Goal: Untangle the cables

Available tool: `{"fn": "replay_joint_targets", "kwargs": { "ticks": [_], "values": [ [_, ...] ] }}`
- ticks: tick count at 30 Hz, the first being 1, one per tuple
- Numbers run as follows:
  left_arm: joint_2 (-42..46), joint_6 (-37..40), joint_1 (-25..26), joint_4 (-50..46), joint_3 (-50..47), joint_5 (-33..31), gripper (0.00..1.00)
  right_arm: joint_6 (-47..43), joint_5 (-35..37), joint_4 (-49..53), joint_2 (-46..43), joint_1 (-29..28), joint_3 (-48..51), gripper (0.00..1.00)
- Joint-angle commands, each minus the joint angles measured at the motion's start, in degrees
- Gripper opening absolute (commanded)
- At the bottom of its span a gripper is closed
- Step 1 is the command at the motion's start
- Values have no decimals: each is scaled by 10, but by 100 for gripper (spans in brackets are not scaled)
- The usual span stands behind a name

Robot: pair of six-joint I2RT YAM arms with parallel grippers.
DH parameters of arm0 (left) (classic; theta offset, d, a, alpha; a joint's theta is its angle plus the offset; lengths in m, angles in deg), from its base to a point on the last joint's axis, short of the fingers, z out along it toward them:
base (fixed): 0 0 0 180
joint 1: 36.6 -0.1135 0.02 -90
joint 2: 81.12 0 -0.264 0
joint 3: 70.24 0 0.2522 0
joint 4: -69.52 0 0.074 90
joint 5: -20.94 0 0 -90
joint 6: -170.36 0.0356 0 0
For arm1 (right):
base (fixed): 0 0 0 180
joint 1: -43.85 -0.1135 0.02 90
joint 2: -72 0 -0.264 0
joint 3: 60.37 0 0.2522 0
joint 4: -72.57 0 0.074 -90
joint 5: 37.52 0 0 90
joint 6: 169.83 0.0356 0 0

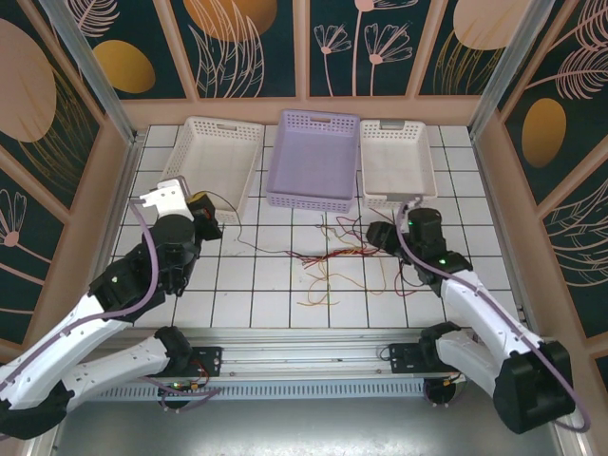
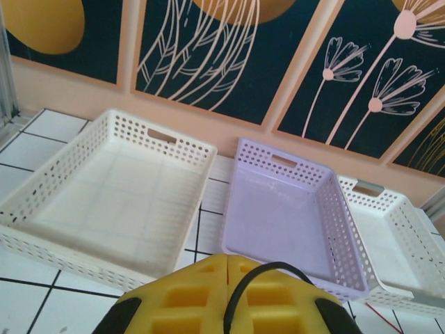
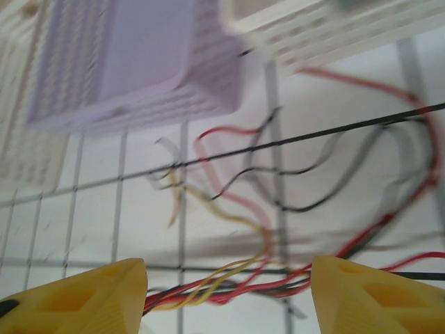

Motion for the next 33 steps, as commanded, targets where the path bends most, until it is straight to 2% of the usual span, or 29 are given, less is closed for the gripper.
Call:
{"fn": "replay_joint_targets", "kwargs": {
  "ticks": [1,5,8,14,18,23,27,28,33],
  "values": [
    [-4,-13,-3,29,-3,15,0,-16,-59,-1,51,-66,-37,64],
    [-3,-13,-2,29,0,13,0,-5,-29,-6,94,-136,-55,67],
    [6,-13,-3,28,0,12,0,22,-56,-34,131,-144,-44,68],
    [16,-16,-3,25,-7,21,0,77,-55,-108,165,-138,-17,70],
    [23,-16,-3,23,-9,23,0,99,-64,-140,172,-122,-13,64],
    [37,-17,-2,16,-13,22,0,100,-71,-152,190,-102,-9,48],
    [49,-15,-2,1,-12,11,0,97,-37,-121,197,-98,-7,47],
    [51,-15,-3,-6,-10,6,0,99,-33,-113,187,-80,-2,48],
    [64,-9,-2,-48,1,-29,0,71,74,-29,82,-78,14,57]
  ]
}}
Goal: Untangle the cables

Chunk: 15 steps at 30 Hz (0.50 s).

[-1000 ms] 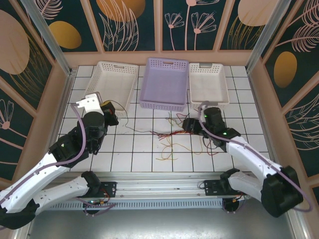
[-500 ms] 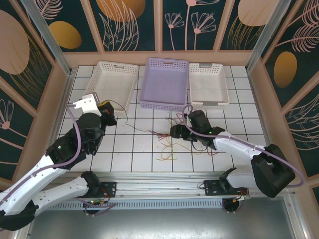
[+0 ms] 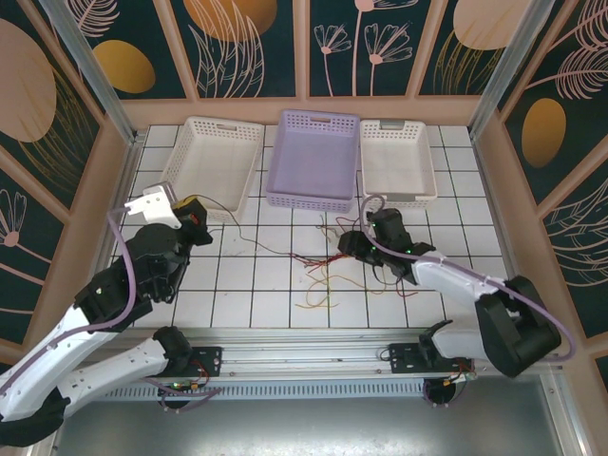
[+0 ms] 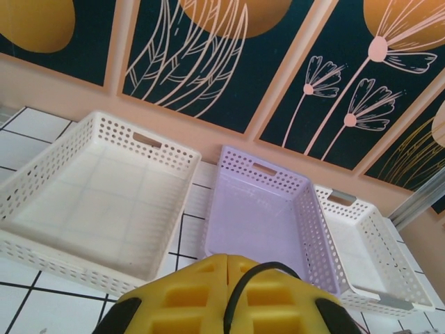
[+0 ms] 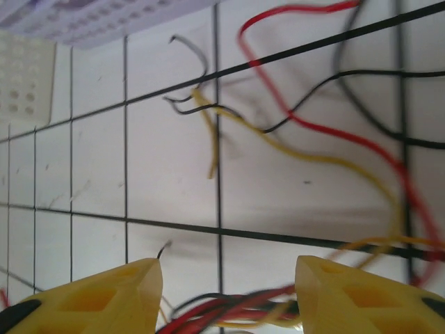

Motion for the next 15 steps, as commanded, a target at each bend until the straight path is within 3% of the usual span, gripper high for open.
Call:
{"fn": "replay_joint_targets", "kwargs": {
  "ticks": [1,5,15],
  "values": [
    [9,3,-3,-40,10,-39,0,-21,91,70,-74,2,11,58],
    [13,8,-3,-50,12,-51,0,-26,115,98,-110,3,40,60],
    [12,8,-2,-58,19,-49,0,30,103,87,-104,10,93,61]
  ]
}}
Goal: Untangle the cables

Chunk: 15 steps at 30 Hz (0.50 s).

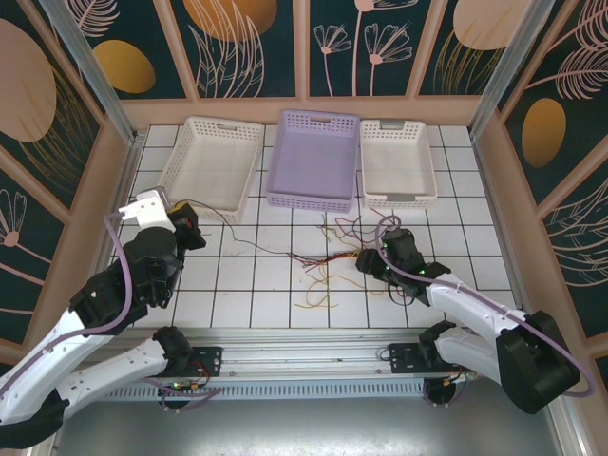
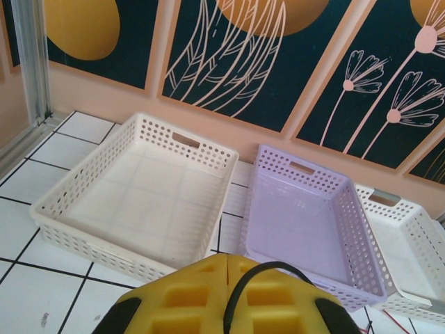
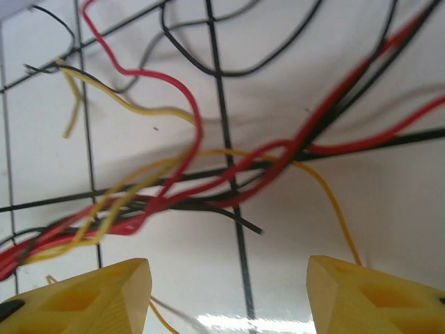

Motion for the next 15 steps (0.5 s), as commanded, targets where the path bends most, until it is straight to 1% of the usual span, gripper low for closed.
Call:
{"fn": "replay_joint_targets", "kwargs": {
  "ticks": [1,4,8,15],
  "values": [
    [2,5,-2,-11,18,-13,0,32,16,1,-5,11,11,61],
    [7,2,-2,-12,14,-10,0,54,-12,-33,-5,37,27,61],
    [11,-2,-3,-11,8,-7,0,83,-56,-94,2,77,50,58],
    [11,-4,-3,-9,3,3,0,103,-67,-132,16,113,32,55]
  ]
}}
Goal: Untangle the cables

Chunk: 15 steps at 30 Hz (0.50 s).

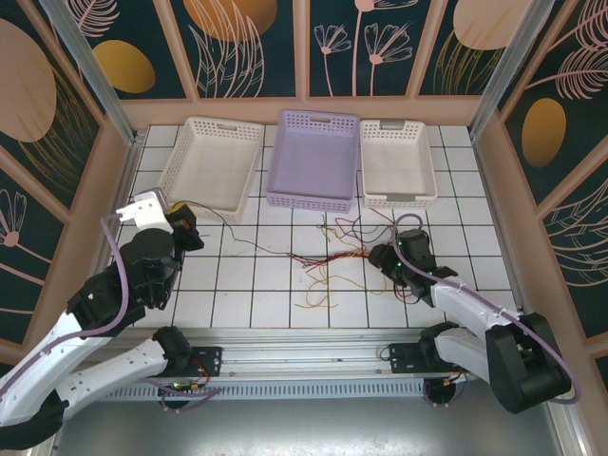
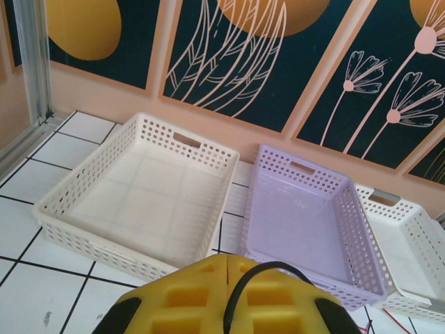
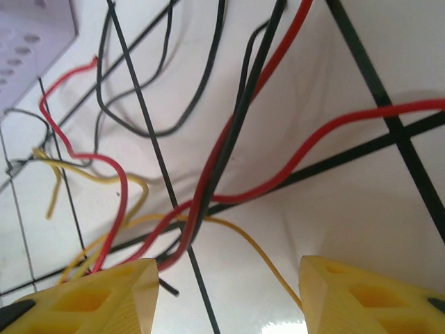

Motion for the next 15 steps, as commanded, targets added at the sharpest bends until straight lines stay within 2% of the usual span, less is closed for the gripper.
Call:
{"fn": "replay_joint_targets", "kwargs": {
  "ticks": [1,10,15],
  "values": [
    [3,-4,-3,-4,2,2,0,22,-19,-49,14,13,-15,55],
    [11,-7,-3,-1,-1,11,0,32,-51,-90,131,37,-53,47],
    [18,-9,-3,1,1,22,0,34,-49,-105,164,42,-70,26]
  ]
}}
